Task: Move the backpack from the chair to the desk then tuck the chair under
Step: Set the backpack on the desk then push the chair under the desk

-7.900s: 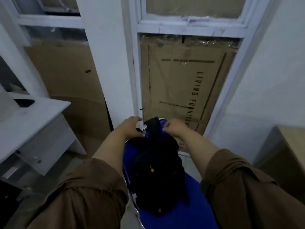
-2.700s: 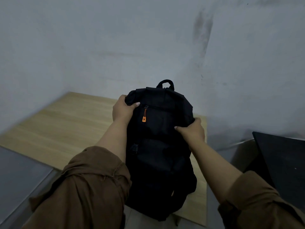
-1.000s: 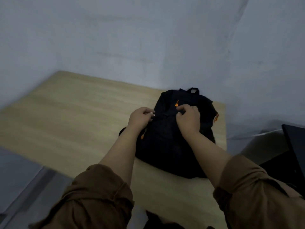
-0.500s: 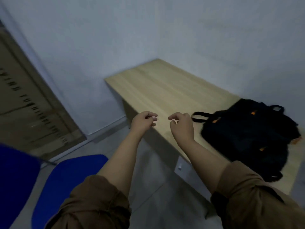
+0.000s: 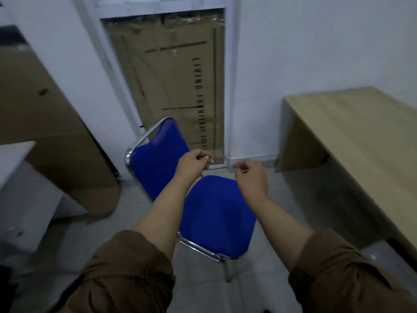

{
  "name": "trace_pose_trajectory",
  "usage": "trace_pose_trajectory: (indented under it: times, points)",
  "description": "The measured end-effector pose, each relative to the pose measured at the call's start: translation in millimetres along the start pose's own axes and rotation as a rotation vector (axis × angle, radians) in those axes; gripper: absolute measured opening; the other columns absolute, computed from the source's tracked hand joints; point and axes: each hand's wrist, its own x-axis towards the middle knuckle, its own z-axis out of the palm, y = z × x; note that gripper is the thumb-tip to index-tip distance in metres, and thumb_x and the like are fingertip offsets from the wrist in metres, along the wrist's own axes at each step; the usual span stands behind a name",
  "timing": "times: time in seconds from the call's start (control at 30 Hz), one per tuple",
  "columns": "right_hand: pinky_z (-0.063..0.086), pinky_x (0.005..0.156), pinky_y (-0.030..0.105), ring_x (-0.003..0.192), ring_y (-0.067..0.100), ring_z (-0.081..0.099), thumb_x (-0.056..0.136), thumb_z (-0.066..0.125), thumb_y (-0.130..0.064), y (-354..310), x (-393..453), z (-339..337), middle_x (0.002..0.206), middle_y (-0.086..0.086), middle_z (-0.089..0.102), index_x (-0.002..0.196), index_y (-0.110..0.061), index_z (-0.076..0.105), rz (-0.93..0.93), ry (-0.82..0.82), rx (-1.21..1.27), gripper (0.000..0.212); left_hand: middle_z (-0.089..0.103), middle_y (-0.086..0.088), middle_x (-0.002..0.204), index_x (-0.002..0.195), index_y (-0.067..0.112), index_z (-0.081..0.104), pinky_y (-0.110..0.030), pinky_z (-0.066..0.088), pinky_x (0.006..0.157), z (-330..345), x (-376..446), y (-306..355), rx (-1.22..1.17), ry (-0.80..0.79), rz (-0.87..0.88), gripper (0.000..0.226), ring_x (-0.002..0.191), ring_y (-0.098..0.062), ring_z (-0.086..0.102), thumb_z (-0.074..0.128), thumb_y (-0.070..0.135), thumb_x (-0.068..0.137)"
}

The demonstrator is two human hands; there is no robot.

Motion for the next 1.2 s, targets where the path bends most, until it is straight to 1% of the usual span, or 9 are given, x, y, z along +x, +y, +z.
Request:
trace_pose_trajectory:
  times: [0.2, 0.43, 0.6, 0.7, 0.87, 0.93, 1.03, 1.1, 1.2]
  points:
    - [0.04, 0.052, 0.02, 0.079, 0.016, 0.059, 0.089, 0.052, -0.009, -42, 2, 98, 0.106, 0.005, 0.061, 0.09, -0.026, 0.067, -0.086, -0.198, 0.009, 0.022, 0.073, 0.0, 0.103, 0.101, 0.016, 0.069, -0.018, 0.044, 0.064, -94, 25, -50, 0.001, 0.185, -0.064, 0.023, 0.089, -0.013, 0.068, 0.047, 0.011, 0.095]
    - [0.039, 0.057, 0.012, 0.086, 0.013, 0.057, 0.09, 0.055, -0.009, -86, 34, 178, 0.108, 0.002, 0.059, 0.097, -0.021, 0.069, -0.142, -0.31, -0.007, 0.02, 0.072, -0.008, 0.106, 0.103, 0.016, 0.065, -0.022, 0.05, 0.067, -162, 69, -77, -0.008, 0.326, -0.117, 0.018, 0.09, -0.021, 0.068, 0.05, 0.012, 0.094]
    - [0.044, 0.073, 0.02, 0.096, 0.017, 0.059, 0.09, 0.058, -0.012, -109, 48, 231, 0.117, 0.004, 0.057, 0.111, -0.019, 0.065, -0.152, -0.396, -0.051, 0.023, 0.067, -0.005, 0.113, 0.111, 0.015, 0.067, -0.025, 0.048, 0.082, -195, 101, -93, 0.128, 0.345, -0.077, 0.027, 0.1, -0.019, 0.062, 0.049, 0.011, 0.093]
    - [0.045, 0.086, 0.024, 0.111, 0.02, 0.057, 0.09, 0.061, -0.017, -117, 50, 263, 0.127, 0.007, 0.054, 0.127, -0.016, 0.056, -0.119, -0.441, -0.097, 0.038, 0.061, -0.003, 0.128, 0.121, 0.017, 0.063, -0.026, 0.046, 0.093, -212, 125, -105, 0.32, 0.202, -0.01, 0.035, 0.114, -0.021, 0.059, 0.046, 0.006, 0.093]
    - [0.048, 0.098, 0.037, 0.119, 0.027, 0.052, 0.082, 0.071, -0.024, -126, 51, 319, 0.132, 0.011, 0.049, 0.138, -0.011, 0.04, 0.009, -0.467, -0.168, 0.065, 0.048, -0.011, 0.147, 0.138, 0.006, 0.049, -0.012, 0.021, 0.103, -241, 165, -127, 0.637, -0.195, 0.294, 0.046, 0.135, -0.024, 0.043, 0.044, -0.005, 0.093]
    - [0.05, 0.097, 0.042, 0.119, 0.028, 0.051, 0.075, 0.076, -0.027, -127, 48, 341, 0.136, 0.012, 0.045, 0.141, -0.011, 0.034, 0.104, -0.407, -0.144, 0.08, 0.039, -0.011, 0.153, 0.144, 0.006, 0.041, -0.019, 0.016, 0.114, -251, 183, -138, 0.716, -0.3, 0.389, 0.049, 0.142, -0.024, 0.036, 0.046, 0.001, 0.095]
    - [0.047, 0.102, 0.047, 0.132, 0.033, 0.042, 0.071, 0.08, -0.033, -128, 42, 365, 0.154, 0.015, 0.022, 0.154, -0.012, 0.003, 0.232, -0.349, -0.142, 0.115, 0.025, -0.001, 0.16, 0.15, 0.017, 0.029, -0.03, 0.012, 0.121, -264, 207, -144, 0.846, -0.439, 0.459, 0.052, 0.149, -0.02, 0.019, 0.043, 0.017, 0.1]
    - [0.047, 0.102, 0.047, 0.134, 0.034, 0.041, 0.073, 0.078, -0.03, -127, 41, 375, 0.159, 0.016, 0.014, 0.154, -0.013, -0.005, 0.25, -0.299, -0.16, 0.117, 0.016, 0.004, 0.162, 0.152, 0.022, 0.02, -0.031, 0.012, 0.121, -267, 215, -144, 0.905, -0.508, 0.479, 0.054, 0.15, -0.018, 0.01, 0.039, 0.024, 0.102]
    - [0.051, 0.096, 0.039, 0.125, 0.031, 0.049, 0.074, 0.074, -0.022, -126, 41, 378, 0.158, 0.015, 0.02, 0.155, -0.012, 0.0, 0.245, -0.177, -0.139, 0.111, 0.006, 0.003, 0.164, 0.154, 0.022, 0.009, -0.036, 0.01, 0.123, -263, 231, -142, 0.958, -0.633, 0.529, 0.057, 0.151, -0.021, 0.001, 0.032, 0.03, 0.103]
